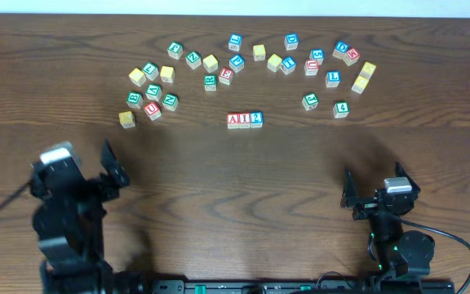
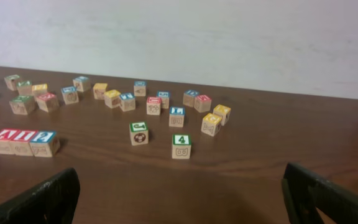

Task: Spell out AI2

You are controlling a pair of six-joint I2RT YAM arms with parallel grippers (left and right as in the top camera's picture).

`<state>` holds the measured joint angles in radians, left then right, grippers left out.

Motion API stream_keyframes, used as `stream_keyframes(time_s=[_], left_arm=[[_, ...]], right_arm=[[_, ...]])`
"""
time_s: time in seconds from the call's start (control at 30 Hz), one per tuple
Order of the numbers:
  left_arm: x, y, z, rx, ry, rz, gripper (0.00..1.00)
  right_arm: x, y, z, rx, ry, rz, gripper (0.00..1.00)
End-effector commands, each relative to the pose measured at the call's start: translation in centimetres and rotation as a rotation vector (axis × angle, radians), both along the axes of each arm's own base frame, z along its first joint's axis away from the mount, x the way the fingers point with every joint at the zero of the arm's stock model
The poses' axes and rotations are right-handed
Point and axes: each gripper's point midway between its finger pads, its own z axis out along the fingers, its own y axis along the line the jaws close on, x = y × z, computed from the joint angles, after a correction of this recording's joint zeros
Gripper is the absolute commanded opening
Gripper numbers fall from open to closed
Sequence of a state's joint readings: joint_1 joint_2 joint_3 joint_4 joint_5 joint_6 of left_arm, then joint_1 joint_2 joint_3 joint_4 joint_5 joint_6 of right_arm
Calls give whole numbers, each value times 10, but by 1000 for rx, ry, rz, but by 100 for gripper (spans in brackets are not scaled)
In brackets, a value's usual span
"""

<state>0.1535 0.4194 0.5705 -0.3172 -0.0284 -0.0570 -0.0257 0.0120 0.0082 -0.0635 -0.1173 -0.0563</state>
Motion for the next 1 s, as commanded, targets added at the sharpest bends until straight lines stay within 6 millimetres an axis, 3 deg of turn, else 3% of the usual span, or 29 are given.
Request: stream_keyframes(time_s=[0.0, 0.33, 0.5, 0.97], left_arm=[[-4, -8, -24, 68, -49, -59, 98], [-11, -10, -65, 113, -149, -62, 98], [-8, -10, -76, 135, -166, -68, 98], [-4, -10, -119, 133, -72, -75, 98]], right_arm=[[0, 2, 0, -7, -3, 10, 99], [0, 2, 0, -8, -3, 10, 99], [0, 2, 0, -7, -3, 10, 99], [0, 2, 0, -7, -3, 10, 99]])
